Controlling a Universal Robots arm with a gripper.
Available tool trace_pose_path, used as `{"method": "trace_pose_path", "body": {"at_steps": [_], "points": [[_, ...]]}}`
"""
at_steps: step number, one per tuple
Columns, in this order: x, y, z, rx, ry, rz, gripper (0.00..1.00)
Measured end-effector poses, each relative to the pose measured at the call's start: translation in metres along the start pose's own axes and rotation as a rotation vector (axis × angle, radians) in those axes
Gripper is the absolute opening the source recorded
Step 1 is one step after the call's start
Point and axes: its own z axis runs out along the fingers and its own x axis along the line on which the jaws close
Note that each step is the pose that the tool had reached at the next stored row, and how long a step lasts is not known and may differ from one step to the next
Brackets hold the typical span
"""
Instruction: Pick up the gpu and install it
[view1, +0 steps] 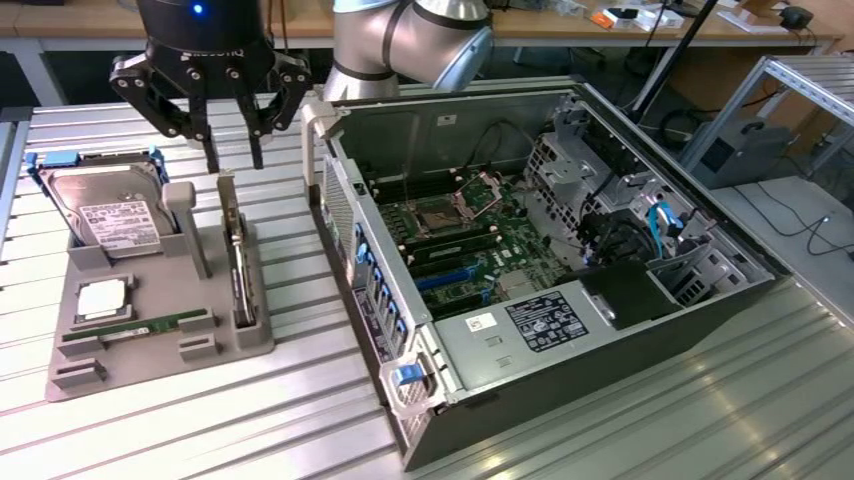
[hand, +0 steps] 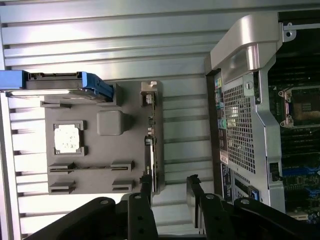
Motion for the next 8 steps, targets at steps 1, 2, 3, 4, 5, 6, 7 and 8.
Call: {"method": "trace_pose_path", "body": {"at_steps": [1,2,3,4,5,6,7,8], "points": [[0.0000,0.0000,0.0000,0.0000,0.0000,0.000,0.42],[0.0000,0.0000,0.0000,0.0000,0.0000,0.000,0.42],[0.0000,0.0000,0.0000,0.0000,0.0000,0.000,0.42],[0.0000,0.0000,0.0000,0.0000,0.0000,0.000,0.42],[0.0001,0.0000,0.0001,0.0000,-0.0001,0.000,0.42],[0.0003,0.0000,0.0002,-0.0001,-0.0002,0.000,0.42],[0.0019,-0.0002,0.0006,0.0001,0.0000,0.000,0.42],[0.0031,-0.0003,0.0016,0.0000,-0.0001,0.000,0.42]]}}
